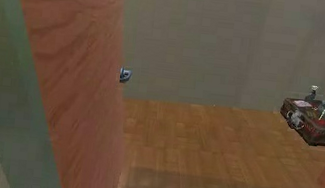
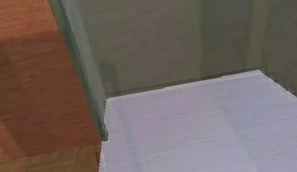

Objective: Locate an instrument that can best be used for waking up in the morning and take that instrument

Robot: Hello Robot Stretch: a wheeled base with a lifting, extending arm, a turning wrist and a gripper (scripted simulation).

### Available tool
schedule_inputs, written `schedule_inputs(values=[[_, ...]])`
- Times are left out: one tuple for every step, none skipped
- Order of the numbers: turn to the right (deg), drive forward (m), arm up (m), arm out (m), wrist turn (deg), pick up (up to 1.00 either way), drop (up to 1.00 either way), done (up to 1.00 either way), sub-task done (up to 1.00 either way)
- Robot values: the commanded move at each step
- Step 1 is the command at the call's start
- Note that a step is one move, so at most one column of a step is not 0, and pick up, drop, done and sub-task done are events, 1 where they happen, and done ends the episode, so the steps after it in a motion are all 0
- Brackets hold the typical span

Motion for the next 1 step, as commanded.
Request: schedule_inputs(values=[[45.0, 0.0, 0.0, 0.0, 0.0, 0.0, 0.0, 0.0, 0.0]])
